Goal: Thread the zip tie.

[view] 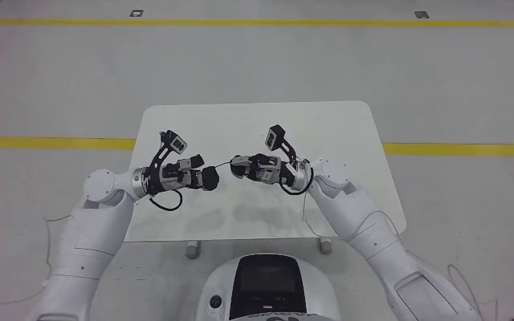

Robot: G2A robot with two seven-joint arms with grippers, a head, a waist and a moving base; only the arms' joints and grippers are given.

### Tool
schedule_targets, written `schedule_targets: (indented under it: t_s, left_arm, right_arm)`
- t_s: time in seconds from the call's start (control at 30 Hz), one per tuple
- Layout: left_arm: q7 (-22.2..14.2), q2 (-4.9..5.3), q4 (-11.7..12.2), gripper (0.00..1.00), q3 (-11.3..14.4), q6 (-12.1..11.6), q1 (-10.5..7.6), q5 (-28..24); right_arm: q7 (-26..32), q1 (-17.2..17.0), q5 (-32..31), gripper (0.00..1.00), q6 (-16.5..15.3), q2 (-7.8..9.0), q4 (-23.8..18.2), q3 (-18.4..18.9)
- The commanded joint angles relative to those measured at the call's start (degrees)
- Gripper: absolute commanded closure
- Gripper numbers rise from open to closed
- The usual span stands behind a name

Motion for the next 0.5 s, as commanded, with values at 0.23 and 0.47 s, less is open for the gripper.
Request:
schedule_targets:
  t_s: [0.23,0.47]
  left_arm:
    - [-0.03,0.28,0.65,0.26,0.59,0.01,-0.54,-0.07]
    - [0.28,0.48,1.08,0.64,0.99,0.15,-0.67,-0.46]
  right_arm:
    - [-0.59,0.13,-0.6,1.0,0.37,-0.22,-0.28,-0.87]
    - [-1.06,0.53,-1.56,1.0,0.65,-0.28,-0.18,-1.15]
